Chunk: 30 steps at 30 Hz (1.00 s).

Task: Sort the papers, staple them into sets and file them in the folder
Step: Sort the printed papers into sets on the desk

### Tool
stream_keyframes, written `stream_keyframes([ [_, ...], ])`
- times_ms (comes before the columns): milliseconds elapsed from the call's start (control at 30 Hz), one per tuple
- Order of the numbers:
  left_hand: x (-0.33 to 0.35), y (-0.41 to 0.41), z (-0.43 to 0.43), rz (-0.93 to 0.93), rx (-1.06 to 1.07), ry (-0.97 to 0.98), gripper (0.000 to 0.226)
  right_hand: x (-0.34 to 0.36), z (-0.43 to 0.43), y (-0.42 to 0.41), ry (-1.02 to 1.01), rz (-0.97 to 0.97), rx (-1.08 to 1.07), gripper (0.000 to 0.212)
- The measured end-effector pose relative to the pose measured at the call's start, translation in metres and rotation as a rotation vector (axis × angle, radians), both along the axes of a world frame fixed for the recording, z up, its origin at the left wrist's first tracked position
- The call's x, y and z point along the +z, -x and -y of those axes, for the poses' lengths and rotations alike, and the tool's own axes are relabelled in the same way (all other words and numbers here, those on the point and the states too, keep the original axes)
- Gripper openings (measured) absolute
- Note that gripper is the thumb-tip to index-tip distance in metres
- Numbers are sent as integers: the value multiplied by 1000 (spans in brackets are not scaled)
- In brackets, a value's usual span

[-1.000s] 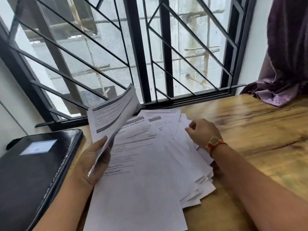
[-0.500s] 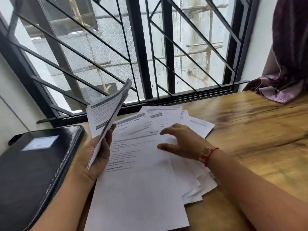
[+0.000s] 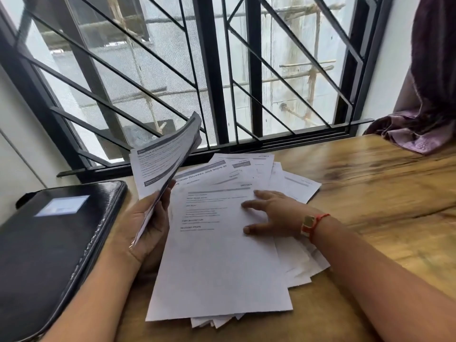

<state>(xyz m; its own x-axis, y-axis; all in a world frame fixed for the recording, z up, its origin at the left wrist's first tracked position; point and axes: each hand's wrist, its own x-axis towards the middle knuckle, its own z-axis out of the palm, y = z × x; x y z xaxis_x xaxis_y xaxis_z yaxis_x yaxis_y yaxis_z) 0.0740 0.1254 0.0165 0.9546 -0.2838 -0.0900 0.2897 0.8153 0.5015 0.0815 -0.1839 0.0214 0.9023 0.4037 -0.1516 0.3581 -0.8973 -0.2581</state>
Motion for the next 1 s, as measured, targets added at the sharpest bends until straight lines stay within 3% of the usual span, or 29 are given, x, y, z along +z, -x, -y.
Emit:
stream_keyframes([
  [100, 3, 2, 4, 2, 53, -26, 87, 1, 1, -2, -5, -1, -16, 80],
  [267, 2, 1, 7, -8, 107, -81, 120, 3, -2, 1, -15, 40, 12, 80],
  [333, 2, 2, 9, 1, 113, -113, 121, 3, -2, 1, -24, 56, 33, 80],
  [467, 4, 6, 15, 4, 130, -224, 108, 3, -4, 3, -65, 60, 69, 67],
  [567, 5, 6, 17, -35, 194, -284, 64, 2, -7, 3, -85, 42, 79, 54],
  [733, 10, 11, 23, -47, 192, -306, 33, 1, -11, 6, -141, 92, 59, 54],
  [1000, 17, 17, 29, -20, 214, -379, 18, -2, -11, 5, -202, 148, 66, 62],
])
